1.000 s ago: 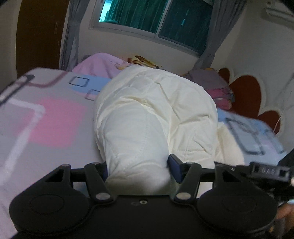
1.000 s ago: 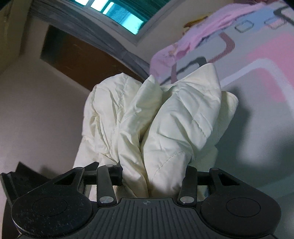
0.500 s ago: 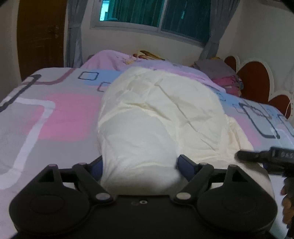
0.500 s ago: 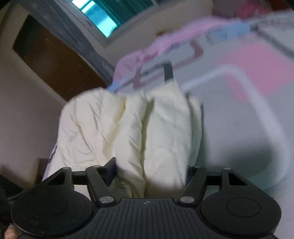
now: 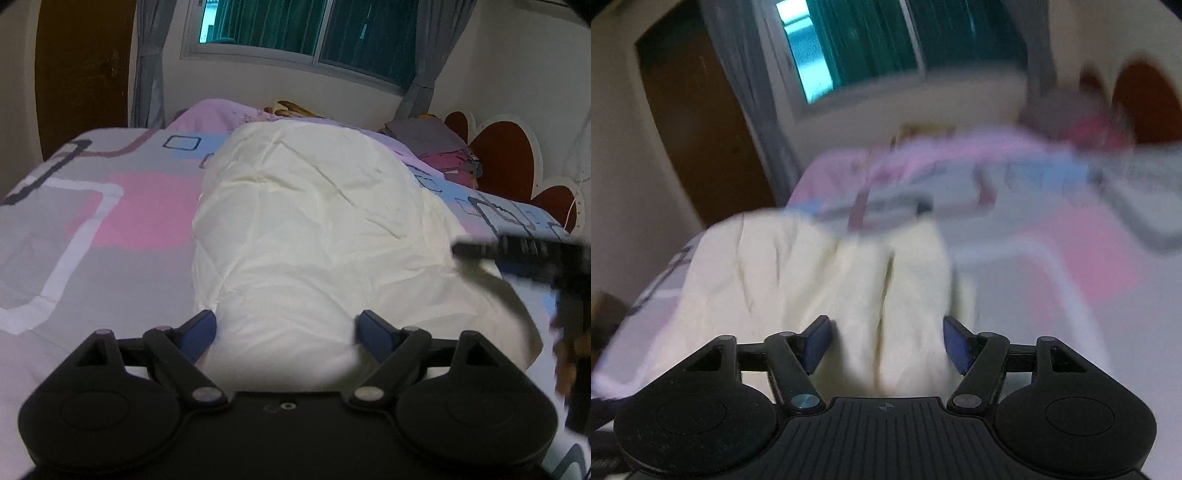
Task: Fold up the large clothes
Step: 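Press the folded bundle flat with both open grippers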
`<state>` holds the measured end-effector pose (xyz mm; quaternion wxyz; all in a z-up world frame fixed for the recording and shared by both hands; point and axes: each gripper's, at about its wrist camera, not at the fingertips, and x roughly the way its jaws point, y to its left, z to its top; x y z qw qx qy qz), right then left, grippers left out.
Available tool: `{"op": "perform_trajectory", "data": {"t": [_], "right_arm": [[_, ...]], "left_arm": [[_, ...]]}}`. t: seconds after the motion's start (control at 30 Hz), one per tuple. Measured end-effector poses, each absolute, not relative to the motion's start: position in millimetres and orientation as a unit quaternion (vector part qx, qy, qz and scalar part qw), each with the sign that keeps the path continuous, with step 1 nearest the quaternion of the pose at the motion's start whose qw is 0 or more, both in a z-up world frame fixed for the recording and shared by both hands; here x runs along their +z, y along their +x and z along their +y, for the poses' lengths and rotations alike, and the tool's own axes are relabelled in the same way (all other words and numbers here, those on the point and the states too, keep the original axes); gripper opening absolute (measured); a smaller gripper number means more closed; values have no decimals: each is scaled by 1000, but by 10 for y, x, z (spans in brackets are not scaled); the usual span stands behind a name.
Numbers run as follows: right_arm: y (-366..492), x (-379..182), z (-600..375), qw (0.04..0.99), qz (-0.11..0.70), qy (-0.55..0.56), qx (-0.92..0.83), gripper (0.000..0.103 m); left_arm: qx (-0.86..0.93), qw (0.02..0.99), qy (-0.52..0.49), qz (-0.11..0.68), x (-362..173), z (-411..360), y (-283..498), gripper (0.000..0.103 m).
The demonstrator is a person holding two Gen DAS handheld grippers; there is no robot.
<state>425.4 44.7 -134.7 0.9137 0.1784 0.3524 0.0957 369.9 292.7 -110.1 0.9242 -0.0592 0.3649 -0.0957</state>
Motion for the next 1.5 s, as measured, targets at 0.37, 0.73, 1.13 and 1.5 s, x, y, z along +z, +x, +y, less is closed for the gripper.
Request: {"op": "perform_trajectory", "data": {"t": [0.37, 0.73, 1.13, 1.5], "right_arm": [[3959, -1619, 128, 892, 391, 218, 53, 37], [4418, -1237, 765, 943, 300, 123, 73, 37], [4397, -1343, 748, 940, 319, 89, 80, 45], [3546, -1617, 760, 929, 356, 17, 100, 69]], "left_arm": [[-111, 912, -94, 383, -1227, 3124, 3907, 86], [-115, 913, -84, 382, -1263, 3067, 3915, 86], [-67, 910, -97, 398, -1116, 2999, 3899, 92], [-10, 926, -57, 372, -791, 2735, 3346, 102]]}}
